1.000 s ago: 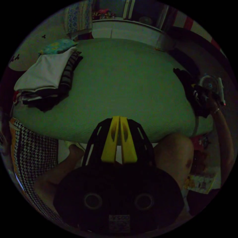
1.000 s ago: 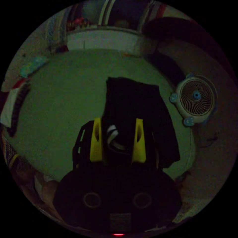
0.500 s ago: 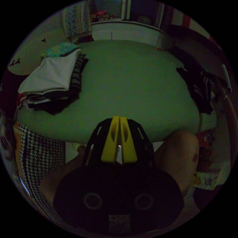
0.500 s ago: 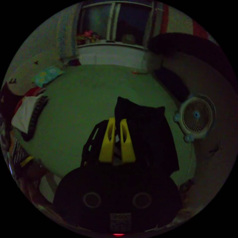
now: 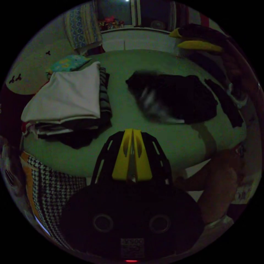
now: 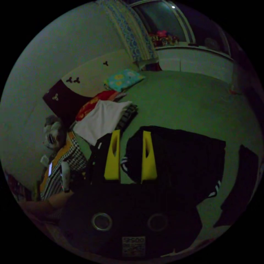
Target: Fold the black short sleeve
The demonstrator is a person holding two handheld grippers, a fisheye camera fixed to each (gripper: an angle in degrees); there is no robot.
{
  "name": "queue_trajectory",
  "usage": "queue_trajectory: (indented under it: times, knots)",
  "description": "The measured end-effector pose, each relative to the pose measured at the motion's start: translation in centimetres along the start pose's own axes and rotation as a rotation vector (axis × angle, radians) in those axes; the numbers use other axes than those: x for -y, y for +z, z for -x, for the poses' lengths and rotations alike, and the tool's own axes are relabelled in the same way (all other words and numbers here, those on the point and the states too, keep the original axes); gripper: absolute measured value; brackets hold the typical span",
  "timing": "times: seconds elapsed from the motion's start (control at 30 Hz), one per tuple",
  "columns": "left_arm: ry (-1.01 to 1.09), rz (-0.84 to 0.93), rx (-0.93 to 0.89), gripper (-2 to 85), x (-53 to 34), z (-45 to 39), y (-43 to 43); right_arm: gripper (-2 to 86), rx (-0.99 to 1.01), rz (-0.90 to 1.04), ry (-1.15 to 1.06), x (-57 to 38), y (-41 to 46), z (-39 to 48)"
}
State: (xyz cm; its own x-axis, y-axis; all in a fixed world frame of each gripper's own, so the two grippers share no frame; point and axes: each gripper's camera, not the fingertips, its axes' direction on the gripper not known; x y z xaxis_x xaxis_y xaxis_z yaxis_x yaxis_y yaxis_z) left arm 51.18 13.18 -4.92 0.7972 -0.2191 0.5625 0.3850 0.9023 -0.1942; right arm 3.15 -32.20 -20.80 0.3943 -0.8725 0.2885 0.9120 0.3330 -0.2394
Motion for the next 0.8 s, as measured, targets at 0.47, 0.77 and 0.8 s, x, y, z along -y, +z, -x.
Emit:
queue_trajectory:
  times: [0.47,0.77,0.8]
  knots:
    - [0.104,-0.09,-0.066,1.7,6.1,5.3,8.1,9.2,0.086,0.027,-0.161,-0.8,13.2,1.5]
    - [-0.016,-0.016,-0.266,3.7,8.8,11.9,12.8,9.5,0.113,0.348,-0.261,2.6,22.2,4.9]
    - [-0.022,-0.015,-0.276,3.2,9.0,12.2,13.0,9.4,0.092,0.364,-0.252,3.0,22.9,5.1]
